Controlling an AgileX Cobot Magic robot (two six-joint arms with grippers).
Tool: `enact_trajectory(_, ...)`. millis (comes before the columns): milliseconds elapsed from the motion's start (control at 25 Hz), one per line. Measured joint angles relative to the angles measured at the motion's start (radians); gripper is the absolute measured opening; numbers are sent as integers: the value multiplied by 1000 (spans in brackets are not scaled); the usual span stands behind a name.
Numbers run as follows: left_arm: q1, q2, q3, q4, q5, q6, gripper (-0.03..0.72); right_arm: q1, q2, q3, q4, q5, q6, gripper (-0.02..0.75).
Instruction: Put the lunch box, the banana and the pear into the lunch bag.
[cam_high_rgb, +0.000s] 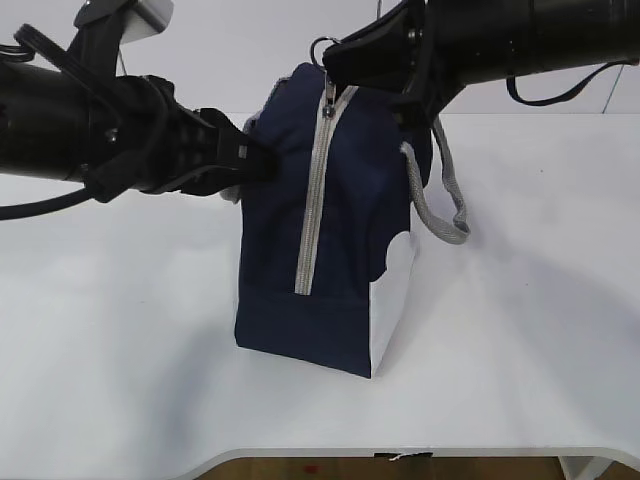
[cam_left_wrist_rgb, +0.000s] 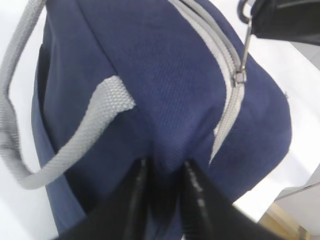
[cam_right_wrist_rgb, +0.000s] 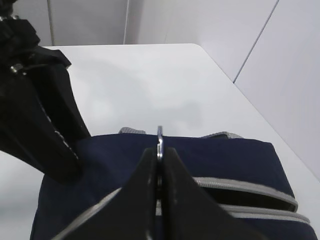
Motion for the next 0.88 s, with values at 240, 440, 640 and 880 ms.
enact_trajectory(240,0,4,0,-2,0,9,1,0,0,0,6,0,0,6)
enact_trajectory(440,0,4,-2,-2,6,12,-1,0,1,0,87,-7,-34,6)
enact_trajectory(640,0,4,-2,-4,15,12,-2,0,7,0,162,-68,-76,6)
enact_trajectory(880,0,4,-2,-4,36,16,-3,2,28,-17,231,-113,-97,6)
